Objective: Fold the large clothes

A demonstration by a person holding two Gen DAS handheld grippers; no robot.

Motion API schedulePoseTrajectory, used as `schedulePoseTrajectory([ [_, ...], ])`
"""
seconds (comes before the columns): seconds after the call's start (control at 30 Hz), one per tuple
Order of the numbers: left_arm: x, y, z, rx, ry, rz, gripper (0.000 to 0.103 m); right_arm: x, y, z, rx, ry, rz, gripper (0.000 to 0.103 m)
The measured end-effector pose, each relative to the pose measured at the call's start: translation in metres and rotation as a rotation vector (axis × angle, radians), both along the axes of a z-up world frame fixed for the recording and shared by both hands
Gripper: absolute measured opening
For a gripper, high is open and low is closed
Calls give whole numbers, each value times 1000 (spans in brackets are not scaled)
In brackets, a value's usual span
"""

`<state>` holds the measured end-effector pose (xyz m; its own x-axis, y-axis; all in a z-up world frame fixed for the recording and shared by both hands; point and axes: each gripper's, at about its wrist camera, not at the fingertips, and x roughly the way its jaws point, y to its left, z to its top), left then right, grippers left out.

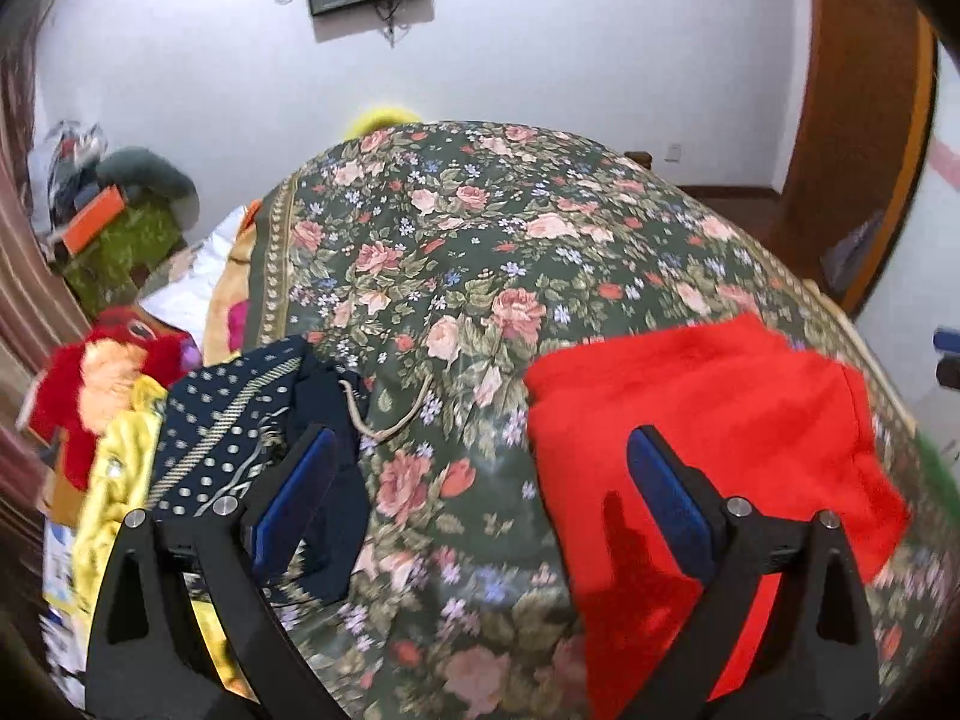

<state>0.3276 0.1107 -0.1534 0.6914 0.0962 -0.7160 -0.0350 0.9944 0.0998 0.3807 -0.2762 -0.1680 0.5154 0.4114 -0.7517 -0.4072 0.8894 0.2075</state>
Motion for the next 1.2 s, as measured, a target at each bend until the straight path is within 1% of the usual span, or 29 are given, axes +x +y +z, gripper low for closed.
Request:
schedulePoseTrajectory([
  [0.1,-13,-6,-2,16,8,-32,98,-15,13,-7,3,12,48,100],
  [0.17,-19,-8,-6,3,23,-48,98,-22,22,-17,6,36,77,100],
  [0.2,-21,-9,-10,-21,35,-56,98,-23,24,-23,8,46,86,100],
  [0.23,-22,-8,-14,-53,51,-61,98,-24,27,-30,9,61,97,100],
  [0.27,-23,-6,-22,-117,83,-72,98,-23,30,-38,9,79,106,100],
  [0.3,-22,-5,-28,-165,107,-81,98,-21,33,-49,6,106,112,100],
  [0.37,-20,-1,-44,-295,167,-97,98,-14,37,-72,6,173,116,100],
  [0.4,-17,2,-54,-359,199,-94,98,-9,36,-81,9,200,116,100],
  [0.5,-5,7,-81,-504,280,-79,98,9,37,-111,42,300,114,100],
  [0.53,0,9,-90,-535,305,-71,98,15,37,-119,65,328,113,100],
  [0.6,9,7,-103,-572,334,-72,98,25,38,-130,106,366,122,100],
  [0.67,17,7,-111,-610,350,-80,98,36,41,-135,145,374,140,100],
  [0.8,39,4,-123,-706,368,-110,98,54,55,-141,192,389,189,99],
  [0.87,49,3,-129,-767,377,-119,98,61,60,-143,207,391,195,94],
  [0.9,55,3,-135,-815,388,-117,98,63,62,-143,211,392,196,92],
  [0.93,59,3,-140,-858,401,-116,95,65,62,-142,219,391,197,85],
  [0.97,62,3,-143,-876,401,-108,93,67,62,-142,230,395,193,76],
  [1.0,63,2,-143,-884,393,-104,91,69,61,-143,257,410,187,70],
  [1.03,63,1,-141,-879,388,-103,85,70,60,-145,292,434,183,59],
  [1.07,62,0,-139,-870,382,-101,80,71,59,-146,325,453,173,51],
  [1.1,60,0,-136,-860,374,-104,76,69,59,-144,336,453,172,47],
  [1.13,58,-1,-131,-844,365,-107,66,67,61,-140,334,443,174,41],
  [1.17,55,-3,-126,-826,354,-114,56,62,66,-132,312,413,181,38],
  [1.2,51,-4,-118,-811,339,-126,52,58,70,-124,293,387,190,37],
])
